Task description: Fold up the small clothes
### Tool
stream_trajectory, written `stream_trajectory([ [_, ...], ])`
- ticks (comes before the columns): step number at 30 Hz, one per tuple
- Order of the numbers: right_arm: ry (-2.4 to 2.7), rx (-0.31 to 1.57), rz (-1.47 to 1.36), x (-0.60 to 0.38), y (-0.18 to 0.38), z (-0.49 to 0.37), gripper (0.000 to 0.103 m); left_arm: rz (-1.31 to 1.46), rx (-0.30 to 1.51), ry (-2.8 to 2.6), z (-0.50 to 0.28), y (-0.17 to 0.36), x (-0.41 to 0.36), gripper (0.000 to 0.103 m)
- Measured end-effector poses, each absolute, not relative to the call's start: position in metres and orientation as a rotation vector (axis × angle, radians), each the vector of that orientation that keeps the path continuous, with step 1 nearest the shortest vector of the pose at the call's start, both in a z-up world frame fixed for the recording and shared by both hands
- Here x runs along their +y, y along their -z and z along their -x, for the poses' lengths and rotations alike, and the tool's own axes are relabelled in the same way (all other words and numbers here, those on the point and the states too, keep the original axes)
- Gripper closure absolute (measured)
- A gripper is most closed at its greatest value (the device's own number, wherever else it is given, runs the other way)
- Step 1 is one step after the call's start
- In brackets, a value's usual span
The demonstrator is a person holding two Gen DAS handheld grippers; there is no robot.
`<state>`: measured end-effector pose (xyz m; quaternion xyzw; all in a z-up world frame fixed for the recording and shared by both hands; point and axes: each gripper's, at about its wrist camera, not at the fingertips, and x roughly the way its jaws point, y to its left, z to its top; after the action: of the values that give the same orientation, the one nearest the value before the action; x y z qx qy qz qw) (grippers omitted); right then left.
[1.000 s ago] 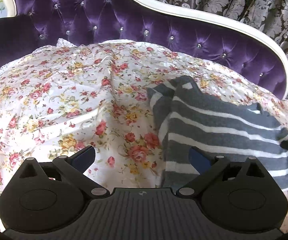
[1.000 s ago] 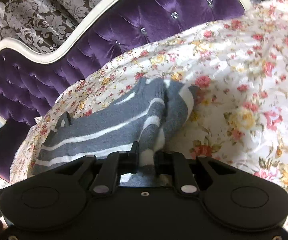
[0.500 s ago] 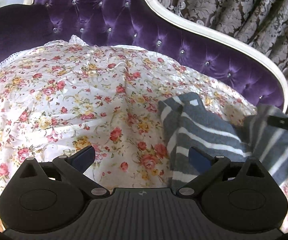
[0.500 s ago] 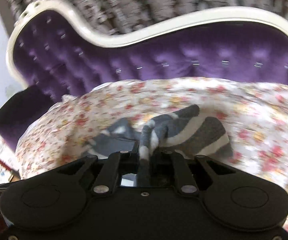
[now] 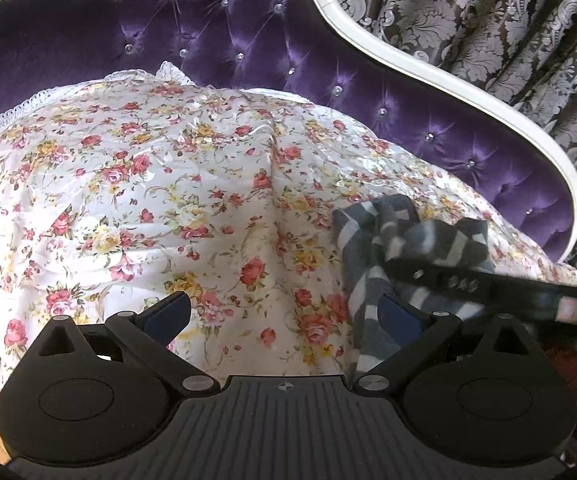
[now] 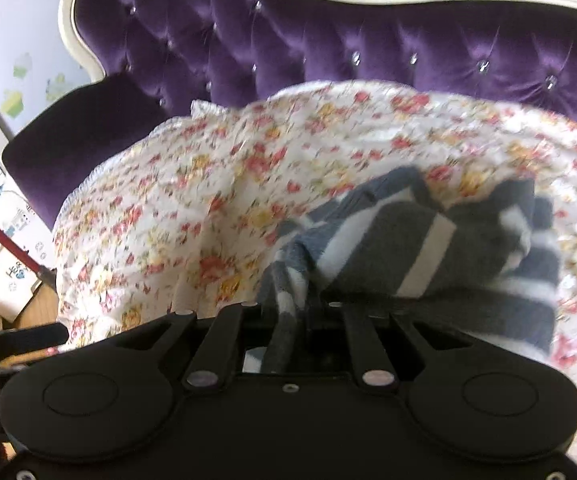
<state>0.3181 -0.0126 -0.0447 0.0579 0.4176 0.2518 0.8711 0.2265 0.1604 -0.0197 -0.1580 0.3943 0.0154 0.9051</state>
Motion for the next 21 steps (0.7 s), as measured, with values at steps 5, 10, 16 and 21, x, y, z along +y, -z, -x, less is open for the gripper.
stream_trajectory([
  [5,-0.636,0.844,-0.272,-0.024,0.045,-0.316,0.062,0.327,0.816,-0.037,-0.227,0.021,0.162,0.002],
  [10,-0.707,0.736,-0.333,-0.049,0.015,-0.304,0.053,0.340,0.815,-0.042,-0.229,0.023,0.164,0.002],
  [16,-0.623,0.667,-0.279,-0.082,0.003,-0.288,0.053,0.339,0.791,-0.021,-0.227,0.022,0.157,0.002],
  [21,-0.548,0.648,-0.112,-0.083,0.025,-0.271,0.053,0.302,0.747,0.025,-0.226,0.019,0.141,0.002],
])
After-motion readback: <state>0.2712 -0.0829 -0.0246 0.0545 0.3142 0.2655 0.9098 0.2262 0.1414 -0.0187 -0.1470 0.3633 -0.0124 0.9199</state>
